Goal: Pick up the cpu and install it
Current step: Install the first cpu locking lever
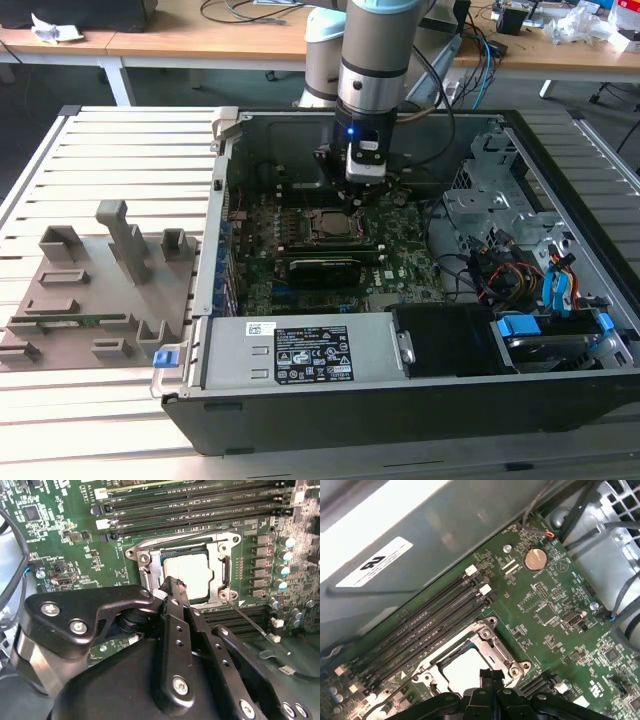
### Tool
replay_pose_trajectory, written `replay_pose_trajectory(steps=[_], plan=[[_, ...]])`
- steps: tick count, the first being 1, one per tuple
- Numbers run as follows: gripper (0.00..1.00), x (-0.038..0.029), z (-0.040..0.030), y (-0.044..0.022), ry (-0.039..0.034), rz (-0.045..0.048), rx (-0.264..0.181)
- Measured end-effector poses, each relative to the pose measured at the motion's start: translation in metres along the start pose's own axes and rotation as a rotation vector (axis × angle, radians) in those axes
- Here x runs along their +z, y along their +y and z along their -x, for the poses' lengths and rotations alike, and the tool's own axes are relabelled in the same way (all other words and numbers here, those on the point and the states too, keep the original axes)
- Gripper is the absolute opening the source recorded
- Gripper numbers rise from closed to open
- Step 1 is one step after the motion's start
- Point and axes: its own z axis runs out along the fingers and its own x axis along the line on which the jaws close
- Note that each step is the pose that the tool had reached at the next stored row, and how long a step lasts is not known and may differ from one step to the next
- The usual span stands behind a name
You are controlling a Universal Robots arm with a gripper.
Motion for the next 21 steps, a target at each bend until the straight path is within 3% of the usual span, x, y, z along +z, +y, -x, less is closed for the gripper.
replay_pose_trajectory(steps=[5, 9, 13, 15, 21], plan=[[0.11, 0.0, 0.0, 0.0, -0.0044, 0.0014, -0.073], [0.11, 0.0, 0.0, 0.0, -0.0102, 0.0032, -0.171], [0.11, 0.0001, 0.0, 0.0, -0.0131, 0.0041, -0.221], [0.11, 0.0, 0.0, 0.0, -0.0173, 0.0054, -0.289], [0.11, 0.0, 0.0, 0.0, -0.0262, 0.0081, -0.437]])
